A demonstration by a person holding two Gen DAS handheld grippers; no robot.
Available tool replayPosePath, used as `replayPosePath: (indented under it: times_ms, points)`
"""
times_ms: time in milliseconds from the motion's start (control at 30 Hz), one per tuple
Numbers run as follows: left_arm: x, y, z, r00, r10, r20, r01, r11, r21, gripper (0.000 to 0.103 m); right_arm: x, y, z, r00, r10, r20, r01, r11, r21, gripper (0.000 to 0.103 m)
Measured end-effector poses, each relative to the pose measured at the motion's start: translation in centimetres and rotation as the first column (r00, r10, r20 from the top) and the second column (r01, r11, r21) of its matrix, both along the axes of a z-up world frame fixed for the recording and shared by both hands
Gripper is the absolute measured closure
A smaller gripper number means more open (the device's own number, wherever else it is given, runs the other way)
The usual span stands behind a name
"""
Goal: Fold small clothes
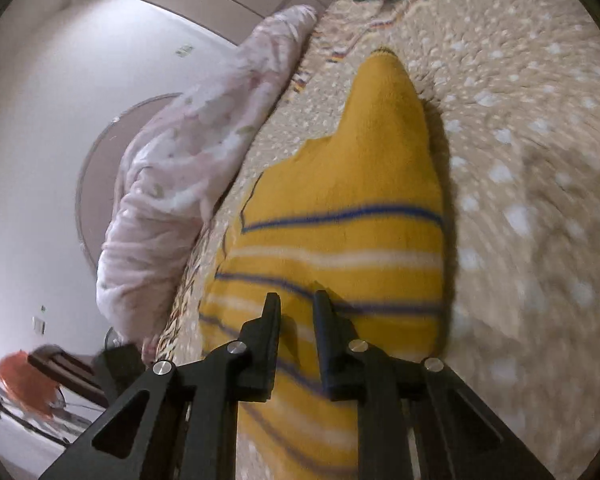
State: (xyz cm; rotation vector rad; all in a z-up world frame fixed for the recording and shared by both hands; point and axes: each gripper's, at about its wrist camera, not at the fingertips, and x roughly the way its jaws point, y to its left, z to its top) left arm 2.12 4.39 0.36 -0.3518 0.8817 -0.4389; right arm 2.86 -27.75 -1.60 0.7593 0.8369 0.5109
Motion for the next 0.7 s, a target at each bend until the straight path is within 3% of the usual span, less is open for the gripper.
replayPosePath:
  times_ms: [100,233,367,433,467,500,533,633,700]
  points:
    - [0.3,-0.3,1.0,0.998,-0.014,-0.064,0.017,0.999,0.042,0.033,-3.4,-1.4,-0.9,1.0,0.009,0.027,-0.011,0.997,0.08,0.086]
    - [0.8,0.1,4.1,0.999,0.001,-0.039,-0.002,1.0,-0.03,0.033,-5.9,-2.9,-3.3,0.997,0.066,0.034,-0.07,0.987,0.145,0.086]
    - [4.4,-1.6,5.5,0.999,0.036,-0.032,-0.035,0.998,0.045,0.03,-5.9,-4.7,-5.5,0.998,0.063,0.027,-0.068,0.935,0.348,0.087]
    - [6.8,-2.8,4.8,0.996,0.031,-0.082,-0.024,0.996,0.081,0.03,-6.0,-4.5,-5.3,0.997,0.065,0.038,-0.074,0.938,0.337,0.086]
    - [7.7,-3.5,4.4,0.994,0.019,-0.104,-0.009,0.996,0.094,0.041,-6.1,-4.4,-5.2,0.997,0.066,0.043,-0.077,0.942,0.325,0.086]
    - [7.9,-4.1,4.1,0.993,0.01,-0.114,0.004,0.993,0.119,0.065,-6.2,-4.4,-5.2,0.997,0.067,0.046,-0.078,0.943,0.322,0.086]
    - [8.5,-5.1,3.8,0.992,-0.007,-0.126,0.029,0.984,0.174,0.07,-6.3,-4.4,-5.2,0.997,0.067,0.049,-0.08,0.941,0.329,0.086]
    - [8.1,-6.0,3.6,0.997,0.015,-0.077,0.005,0.97,0.243,0.07,-6.1,-4.0,-5.3,0.996,0.074,0.06,-0.09,0.928,0.362,0.084]
    - [7.4,-6.1,3.8,0.999,0.016,-0.039,-0.005,0.961,0.277,0.065,-6.2,-4.8,-5.5,0.995,0.079,0.067,-0.099,0.922,0.375,0.082]
